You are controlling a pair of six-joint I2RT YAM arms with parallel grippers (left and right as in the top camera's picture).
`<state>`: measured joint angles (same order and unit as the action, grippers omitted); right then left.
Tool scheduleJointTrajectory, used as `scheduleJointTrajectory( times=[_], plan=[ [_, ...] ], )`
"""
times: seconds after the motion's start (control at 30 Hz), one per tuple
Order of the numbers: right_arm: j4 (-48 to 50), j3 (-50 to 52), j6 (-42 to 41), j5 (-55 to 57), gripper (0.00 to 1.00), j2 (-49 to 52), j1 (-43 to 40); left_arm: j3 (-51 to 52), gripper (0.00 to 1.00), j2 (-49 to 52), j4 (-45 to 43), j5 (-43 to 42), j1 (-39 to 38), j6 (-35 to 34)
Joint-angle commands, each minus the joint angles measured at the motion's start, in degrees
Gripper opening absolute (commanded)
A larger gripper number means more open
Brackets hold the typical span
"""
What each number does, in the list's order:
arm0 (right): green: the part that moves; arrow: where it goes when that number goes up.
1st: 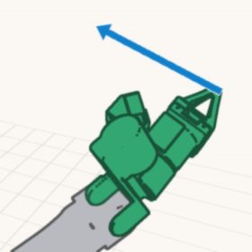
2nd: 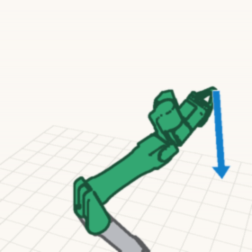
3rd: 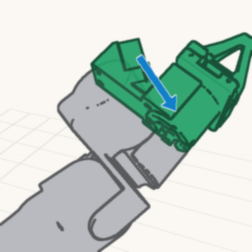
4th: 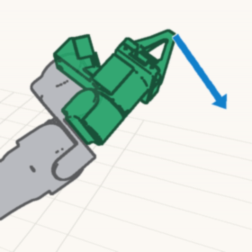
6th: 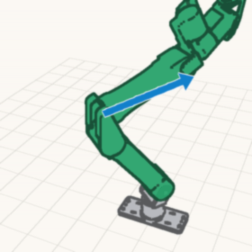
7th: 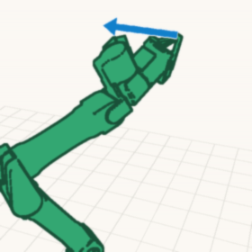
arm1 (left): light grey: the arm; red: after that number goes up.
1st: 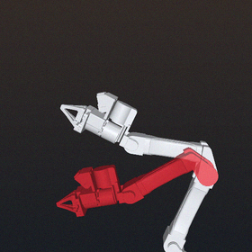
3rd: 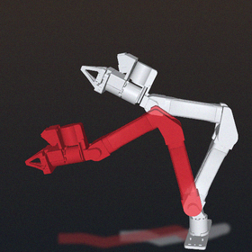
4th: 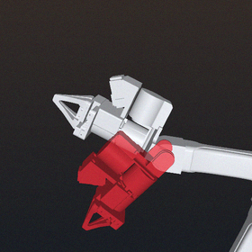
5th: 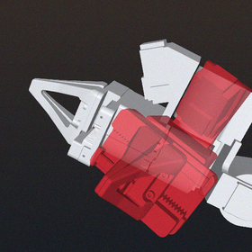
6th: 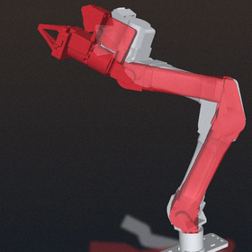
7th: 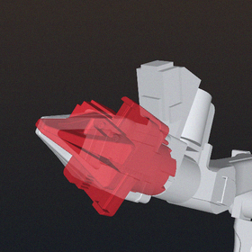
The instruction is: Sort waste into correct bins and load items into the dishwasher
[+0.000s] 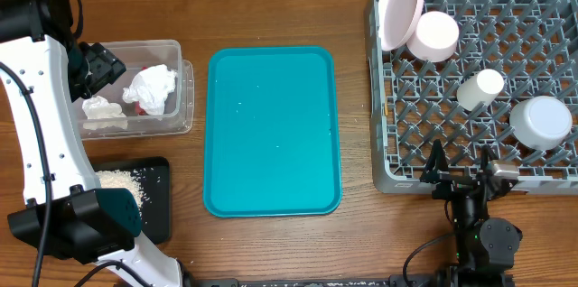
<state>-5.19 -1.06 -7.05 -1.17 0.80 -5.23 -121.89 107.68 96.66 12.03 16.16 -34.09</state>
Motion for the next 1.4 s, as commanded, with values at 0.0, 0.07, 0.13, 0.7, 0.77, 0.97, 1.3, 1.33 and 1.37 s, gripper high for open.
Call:
scheduleJointTrajectory(
  times=[0.0,0.07,0.13,0.7,0.77,0.97,1.3,1.33,1.37],
  plan=[
    [0.3,0.6,2.5,0.0,1.00,-0.7,-0.3,-0.9,1.00,-1.1,0.2,-0.1,-0.1,0.7],
    [0.4,0.6,2.6,0.0,1.00,-0.7,-0.3,-0.9,1.00,-1.1,0.1,-0.1,-0.1,0.7],
    [0.4,0.6,2.6,0.0,1.00,-0.7,-0.3,-0.9,1.00,-1.1,0.1,-0.1,-0.1,0.7],
    [0.4,0.6,2.6,0.0,1.00,-0.6,-0.3,-0.9,1.00,-1.1,0.1,-0.1,-0.1,0.7],
    [0.4,0.6,2.6,0.0,1.00,-0.6,-0.3,-0.9,1.00,-1.1,0.1,-0.1,-0.1,0.7],
    [0.4,0.6,2.6,0.0,1.00,-0.6,-0.3,-0.9,1.00,-1.1,0.1,-0.1,-0.1,0.7],
    [0.4,0.6,2.6,0.0,1.00,-0.6,-0.3,-0.9,1.00,-1.2,0.2,-0.1,-0.1,1.5],
    [0.4,0.6,2.6,0.0,1.00,-0.6,-0.3,-0.9,1.00,-1.3,0.2,-0.1,-0.1,2.4],
    [0.4,0.6,2.6,0.0,1.00,-0.6,-0.3,-0.9,1.00,-1.7,0.2,-0.1,-0.1,3.7]
  ],
)
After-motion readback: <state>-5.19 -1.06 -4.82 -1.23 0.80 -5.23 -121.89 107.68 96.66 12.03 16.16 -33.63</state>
